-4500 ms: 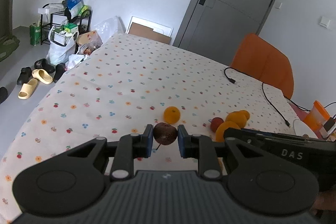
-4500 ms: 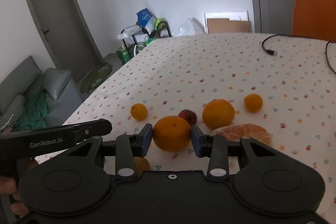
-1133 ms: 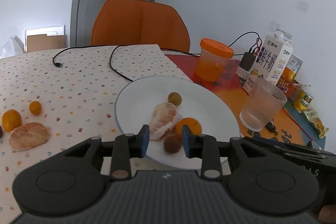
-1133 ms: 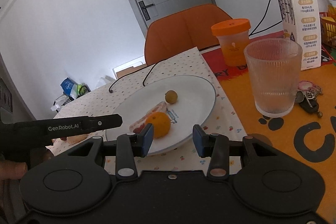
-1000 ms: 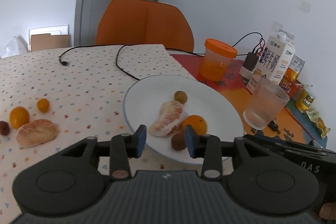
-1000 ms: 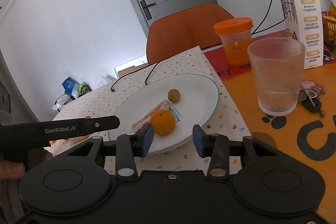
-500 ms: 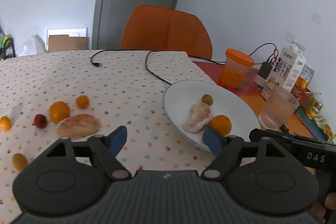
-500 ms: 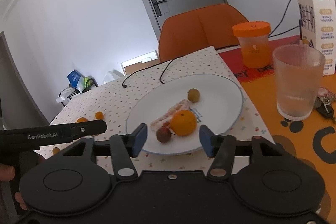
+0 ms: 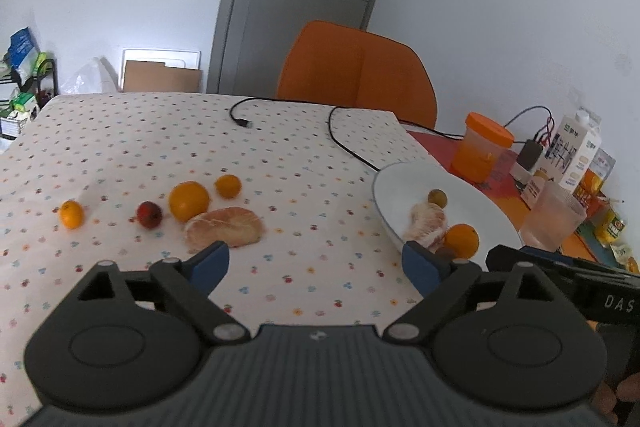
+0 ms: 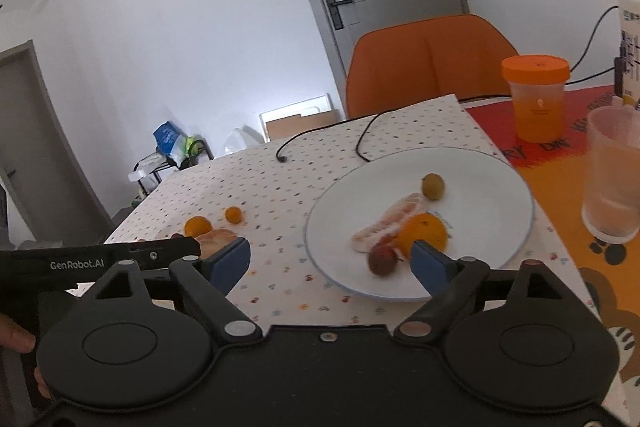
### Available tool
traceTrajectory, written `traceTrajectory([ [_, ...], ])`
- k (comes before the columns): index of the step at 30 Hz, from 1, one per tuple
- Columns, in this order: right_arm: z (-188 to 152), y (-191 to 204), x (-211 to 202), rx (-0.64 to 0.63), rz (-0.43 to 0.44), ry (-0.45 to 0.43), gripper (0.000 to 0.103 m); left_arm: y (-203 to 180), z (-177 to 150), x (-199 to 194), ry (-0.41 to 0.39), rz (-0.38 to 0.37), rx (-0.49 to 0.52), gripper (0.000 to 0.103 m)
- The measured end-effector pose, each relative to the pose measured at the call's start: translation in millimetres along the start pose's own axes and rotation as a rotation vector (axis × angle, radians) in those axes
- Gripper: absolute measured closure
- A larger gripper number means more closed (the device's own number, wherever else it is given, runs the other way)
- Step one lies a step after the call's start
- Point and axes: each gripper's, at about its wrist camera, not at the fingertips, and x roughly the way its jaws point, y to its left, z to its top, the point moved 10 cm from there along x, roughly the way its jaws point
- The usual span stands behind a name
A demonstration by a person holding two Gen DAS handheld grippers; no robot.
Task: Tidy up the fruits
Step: 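Move both grippers back toward the remaining fruits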
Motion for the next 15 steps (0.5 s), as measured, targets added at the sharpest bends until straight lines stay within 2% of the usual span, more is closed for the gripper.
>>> traceTrajectory([
  [15,-3,38,9,-0.041,0.035,0.018,0.009,48,0,-29,-0.042,0.059,-0.061,0.011],
])
